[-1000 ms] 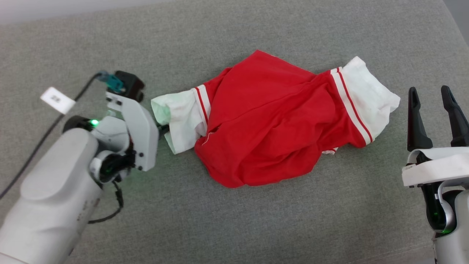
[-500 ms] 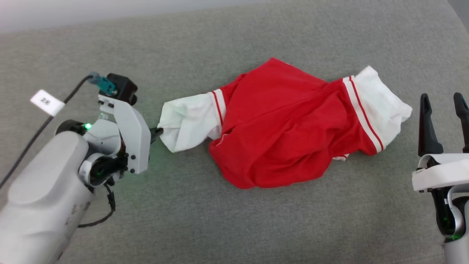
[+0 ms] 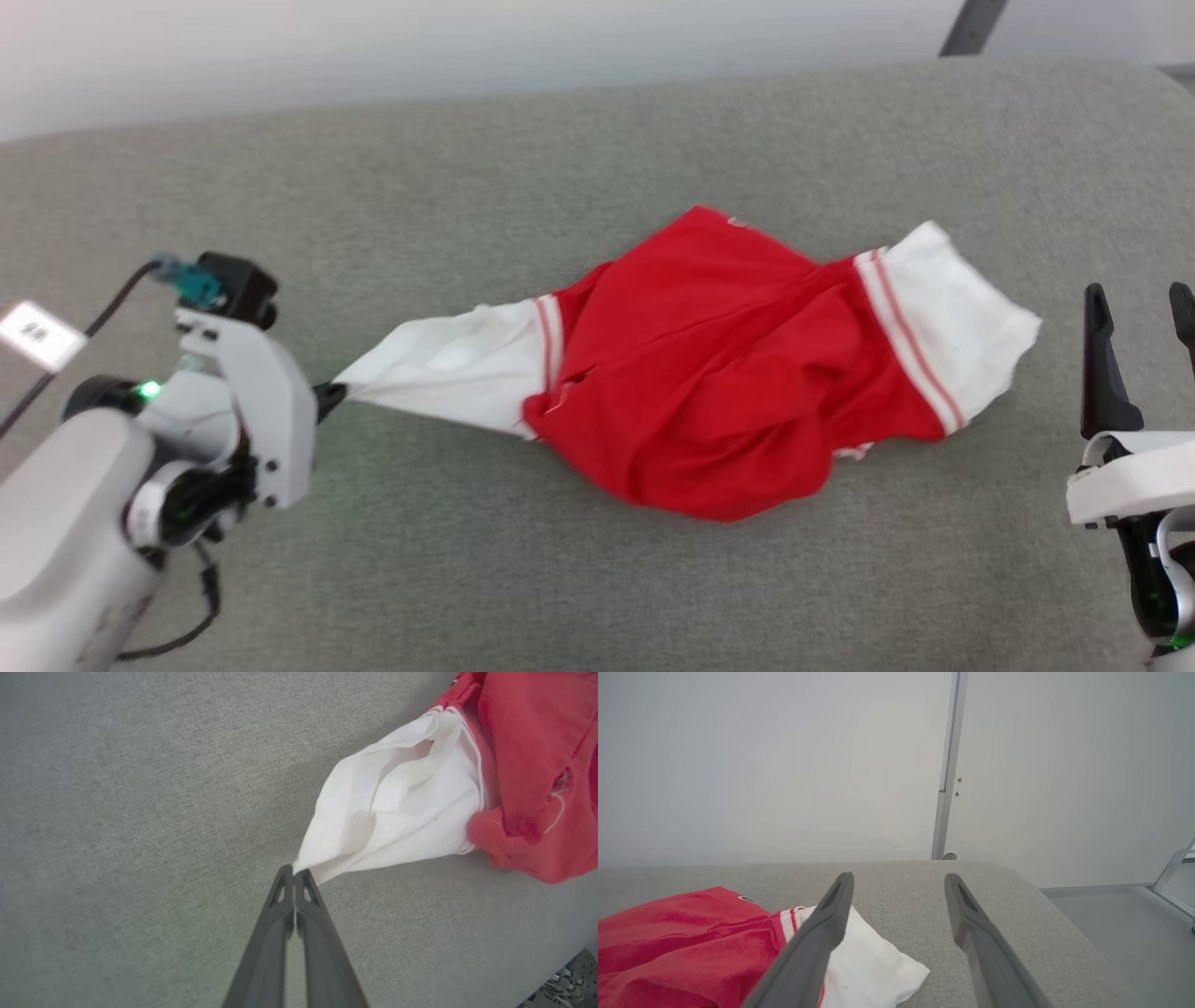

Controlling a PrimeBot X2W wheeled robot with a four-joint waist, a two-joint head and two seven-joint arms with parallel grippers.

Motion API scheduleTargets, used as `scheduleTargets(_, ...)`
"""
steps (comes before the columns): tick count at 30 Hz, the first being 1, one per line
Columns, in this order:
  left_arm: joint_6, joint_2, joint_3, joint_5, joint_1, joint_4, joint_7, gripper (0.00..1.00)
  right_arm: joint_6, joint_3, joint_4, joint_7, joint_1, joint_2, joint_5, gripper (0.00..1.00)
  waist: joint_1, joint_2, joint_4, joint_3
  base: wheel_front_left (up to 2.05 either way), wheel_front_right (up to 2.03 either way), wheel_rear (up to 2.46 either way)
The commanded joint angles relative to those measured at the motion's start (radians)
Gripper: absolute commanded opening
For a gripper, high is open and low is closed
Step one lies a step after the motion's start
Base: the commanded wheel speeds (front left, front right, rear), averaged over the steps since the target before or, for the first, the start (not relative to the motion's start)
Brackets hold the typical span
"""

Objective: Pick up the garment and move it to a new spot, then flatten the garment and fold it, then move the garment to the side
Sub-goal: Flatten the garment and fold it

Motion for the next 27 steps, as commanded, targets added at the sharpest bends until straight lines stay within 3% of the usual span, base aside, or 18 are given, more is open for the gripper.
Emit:
scheduleTargets(1,0.013,0.017,0.006,0.002,0.019,-0.015,-0.003,0.00,-0.001,-0.005,-0.006,0.003,0.012,-0.003,-0.004,1.00,0.0000,0.0000,0.024,-0.024,0.00,0.00,0.00)
scheduleTargets(11,0.090,0.149,0.052,-0.027,0.145,-0.119,0.003,0.00,-0.001,-0.017,-0.039,0.030,0.039,0.002,-0.008,1.00,0.0000,0.0000,0.058,-0.047,0.00,0.00,0.00)
scheduleTargets(19,0.107,0.135,0.038,-0.032,0.216,-0.082,-0.028,0.01,-0.001,0.001,-0.043,0.033,0.031,0.008,0.000,1.00,0.0000,0.0000,0.057,-0.041,0.00,0.00,0.00)
scheduleTargets(20,0.105,0.129,0.035,-0.028,0.218,-0.070,-0.034,0.25,-0.001,0.004,-0.042,0.033,0.028,0.008,0.001,1.00,0.0000,0.0000,0.055,-0.040,0.00,0.00,0.00)
scheduleTargets(22,0.100,0.116,0.031,-0.028,0.220,-0.051,-0.045,0.45,-0.001,0.010,-0.041,0.032,0.020,0.008,0.003,1.00,0.0000,0.0000,0.051,-0.037,0.00,0.00,0.00)
scheduleTargets(23,0.096,0.109,0.028,-0.024,0.216,-0.041,-0.050,0.95,-0.001,0.013,-0.040,0.031,0.017,0.008,0.003,1.00,0.0000,0.0000,0.050,-0.036,0.00,0.00,0.00)
scheduleTargets(27,0.085,0.089,0.017,-0.009,0.183,-0.004,-0.061,1.00,-0.001,0.022,-0.035,0.028,0.007,0.009,0.006,1.00,0.0000,0.0000,0.045,-0.030,0.00,0.00,0.00)
